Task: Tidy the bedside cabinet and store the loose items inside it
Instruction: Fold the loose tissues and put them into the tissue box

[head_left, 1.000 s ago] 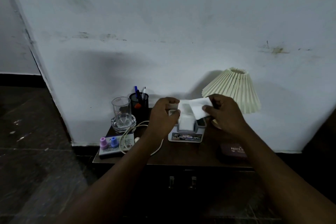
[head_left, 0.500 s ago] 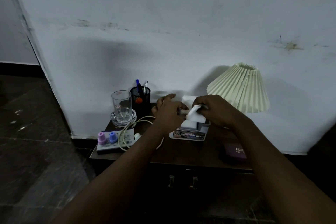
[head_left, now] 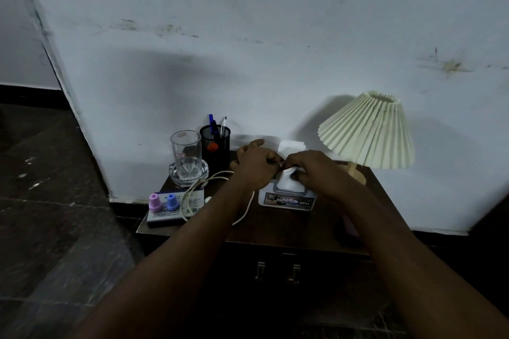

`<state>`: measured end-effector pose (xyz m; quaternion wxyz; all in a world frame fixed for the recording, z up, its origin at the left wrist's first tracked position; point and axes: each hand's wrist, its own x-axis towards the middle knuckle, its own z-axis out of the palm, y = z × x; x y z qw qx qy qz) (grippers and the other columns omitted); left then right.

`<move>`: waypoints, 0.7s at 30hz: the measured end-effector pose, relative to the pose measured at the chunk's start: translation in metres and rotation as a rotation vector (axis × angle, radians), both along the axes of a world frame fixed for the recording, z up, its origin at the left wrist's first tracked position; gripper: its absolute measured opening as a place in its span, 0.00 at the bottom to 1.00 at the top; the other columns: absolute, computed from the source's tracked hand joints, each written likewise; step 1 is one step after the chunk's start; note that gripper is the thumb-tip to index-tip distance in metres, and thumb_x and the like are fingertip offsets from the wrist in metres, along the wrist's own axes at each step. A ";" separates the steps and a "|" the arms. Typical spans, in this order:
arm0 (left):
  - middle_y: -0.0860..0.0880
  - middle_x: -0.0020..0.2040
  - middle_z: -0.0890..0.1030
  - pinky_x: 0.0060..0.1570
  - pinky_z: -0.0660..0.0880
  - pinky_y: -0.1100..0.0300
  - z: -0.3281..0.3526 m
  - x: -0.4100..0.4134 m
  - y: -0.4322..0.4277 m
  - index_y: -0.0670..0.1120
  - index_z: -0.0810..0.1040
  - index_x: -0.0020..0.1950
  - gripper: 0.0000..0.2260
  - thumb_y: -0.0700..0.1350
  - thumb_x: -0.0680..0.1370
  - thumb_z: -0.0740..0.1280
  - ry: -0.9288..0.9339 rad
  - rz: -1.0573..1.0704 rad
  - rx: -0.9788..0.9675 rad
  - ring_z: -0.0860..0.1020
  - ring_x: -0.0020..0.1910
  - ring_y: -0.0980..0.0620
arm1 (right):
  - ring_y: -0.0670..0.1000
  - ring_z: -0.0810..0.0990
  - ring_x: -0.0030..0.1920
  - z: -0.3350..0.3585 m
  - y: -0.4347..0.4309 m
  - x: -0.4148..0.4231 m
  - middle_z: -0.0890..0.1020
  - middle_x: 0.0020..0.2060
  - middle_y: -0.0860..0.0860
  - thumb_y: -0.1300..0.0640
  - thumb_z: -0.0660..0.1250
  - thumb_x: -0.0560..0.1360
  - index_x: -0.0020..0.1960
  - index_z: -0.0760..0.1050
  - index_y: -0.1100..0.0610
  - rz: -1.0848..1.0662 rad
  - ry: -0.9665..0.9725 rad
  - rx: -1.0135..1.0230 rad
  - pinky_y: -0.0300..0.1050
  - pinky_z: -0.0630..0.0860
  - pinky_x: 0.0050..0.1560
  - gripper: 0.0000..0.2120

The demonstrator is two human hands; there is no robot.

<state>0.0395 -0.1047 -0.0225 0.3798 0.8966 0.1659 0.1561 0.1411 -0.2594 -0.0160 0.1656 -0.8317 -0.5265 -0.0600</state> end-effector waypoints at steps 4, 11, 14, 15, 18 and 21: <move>0.55 0.79 0.65 0.70 0.55 0.52 -0.005 0.004 0.002 0.55 0.86 0.49 0.05 0.46 0.79 0.72 -0.001 0.016 -0.062 0.53 0.79 0.47 | 0.55 0.81 0.44 -0.008 0.000 -0.001 0.82 0.40 0.53 0.61 0.70 0.69 0.48 0.80 0.53 -0.065 0.018 -0.007 0.52 0.76 0.40 0.08; 0.56 0.79 0.64 0.75 0.56 0.42 -0.012 0.005 0.006 0.62 0.82 0.41 0.05 0.54 0.75 0.76 -0.039 0.039 -0.113 0.54 0.77 0.47 | 0.52 0.77 0.45 0.002 -0.008 0.001 0.81 0.40 0.41 0.47 0.66 0.68 0.48 0.81 0.44 -0.099 -0.016 -0.102 0.55 0.74 0.53 0.10; 0.56 0.78 0.65 0.74 0.55 0.44 -0.013 0.006 0.006 0.62 0.82 0.41 0.05 0.54 0.75 0.76 -0.060 0.041 -0.134 0.54 0.77 0.48 | 0.52 0.77 0.46 0.000 -0.012 0.002 0.81 0.40 0.45 0.53 0.71 0.70 0.47 0.79 0.47 -0.115 0.002 -0.088 0.53 0.76 0.47 0.06; 0.56 0.78 0.66 0.74 0.55 0.44 -0.014 0.006 0.006 0.62 0.82 0.40 0.06 0.54 0.75 0.76 -0.067 0.039 -0.145 0.54 0.77 0.48 | 0.52 0.77 0.46 -0.002 -0.011 0.000 0.81 0.40 0.48 0.55 0.72 0.71 0.47 0.78 0.48 -0.126 0.000 -0.082 0.53 0.76 0.46 0.06; 0.57 0.77 0.66 0.74 0.55 0.41 -0.013 0.005 0.005 0.62 0.81 0.40 0.06 0.55 0.75 0.76 -0.061 0.044 -0.157 0.54 0.77 0.48 | 0.53 0.77 0.47 -0.008 -0.009 -0.003 0.81 0.40 0.49 0.57 0.72 0.71 0.48 0.78 0.50 -0.129 -0.022 -0.085 0.51 0.75 0.44 0.07; 0.57 0.78 0.65 0.72 0.54 0.42 -0.015 0.006 0.006 0.60 0.84 0.45 0.02 0.55 0.76 0.75 -0.055 0.051 -0.148 0.54 0.77 0.47 | 0.53 0.75 0.48 -0.008 -0.008 -0.005 0.82 0.42 0.47 0.56 0.70 0.71 0.47 0.79 0.49 -0.151 -0.081 -0.153 0.48 0.73 0.45 0.06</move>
